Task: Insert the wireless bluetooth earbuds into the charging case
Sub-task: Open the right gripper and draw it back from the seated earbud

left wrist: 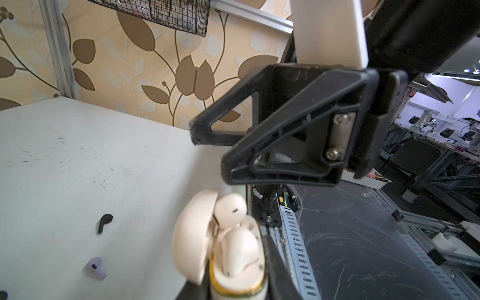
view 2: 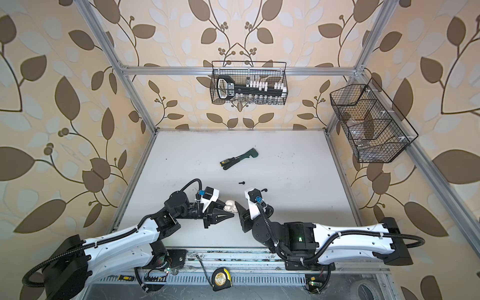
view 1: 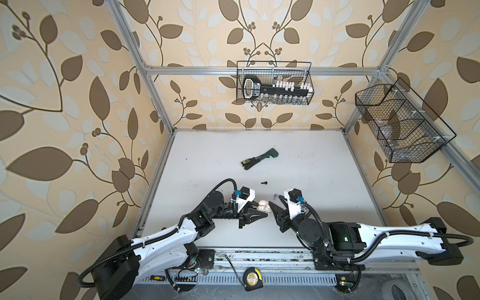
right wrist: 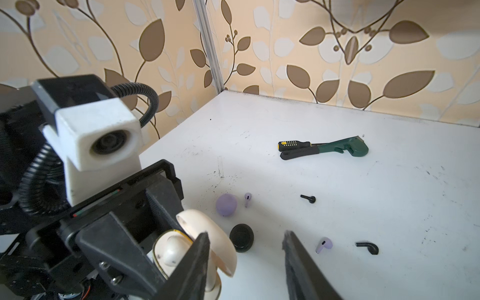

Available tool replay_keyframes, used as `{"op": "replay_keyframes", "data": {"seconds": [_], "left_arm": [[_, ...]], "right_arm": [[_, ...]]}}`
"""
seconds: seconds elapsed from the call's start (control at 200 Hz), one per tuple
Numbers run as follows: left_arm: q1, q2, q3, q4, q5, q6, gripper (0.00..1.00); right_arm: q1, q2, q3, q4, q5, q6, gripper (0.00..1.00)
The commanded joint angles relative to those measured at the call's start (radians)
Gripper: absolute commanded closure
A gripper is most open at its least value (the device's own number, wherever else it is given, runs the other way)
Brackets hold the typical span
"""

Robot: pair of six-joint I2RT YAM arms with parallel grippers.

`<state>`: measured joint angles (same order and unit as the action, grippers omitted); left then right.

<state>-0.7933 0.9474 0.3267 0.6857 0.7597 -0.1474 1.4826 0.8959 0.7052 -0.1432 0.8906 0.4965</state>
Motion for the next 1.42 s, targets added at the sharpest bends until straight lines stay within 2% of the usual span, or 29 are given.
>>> {"op": "replay_keyframes", "data": {"seconds": [0.0,0.22,0.44,0.955,1.1,1.414], "left_arm": [[-0.012,-0.022,-0.001,0.069,0.038,0.022,1.00],[-0.016,-0.041,-0.005,0.069,0.060,0.025,1.00],[-0.020,-0.040,-0.003,0.071,0.076,0.029,1.00],[-0.021,-0.079,-0.015,0.078,0.111,0.034,1.00],[-0.021,-0.081,-0.019,0.076,0.109,0.040,1.00],[-0.021,-0.078,-0.045,0.084,0.088,0.114,1.00]], "right_arm": [[-0.003,-0.022,-0.037,-0.003,-0.029,-0.007,0.53],[-0.003,-0.046,-0.059,-0.009,-0.034,-0.014,0.53],[-0.003,-0.026,-0.065,0.022,-0.109,-0.066,0.53],[0.004,-0.020,-0.095,0.029,-0.178,-0.155,0.50],[0.004,-0.036,-0.098,0.017,-0.148,-0.137,0.49],[0.006,-0.137,-0.046,0.001,-0.164,-0.096,0.49]]}}
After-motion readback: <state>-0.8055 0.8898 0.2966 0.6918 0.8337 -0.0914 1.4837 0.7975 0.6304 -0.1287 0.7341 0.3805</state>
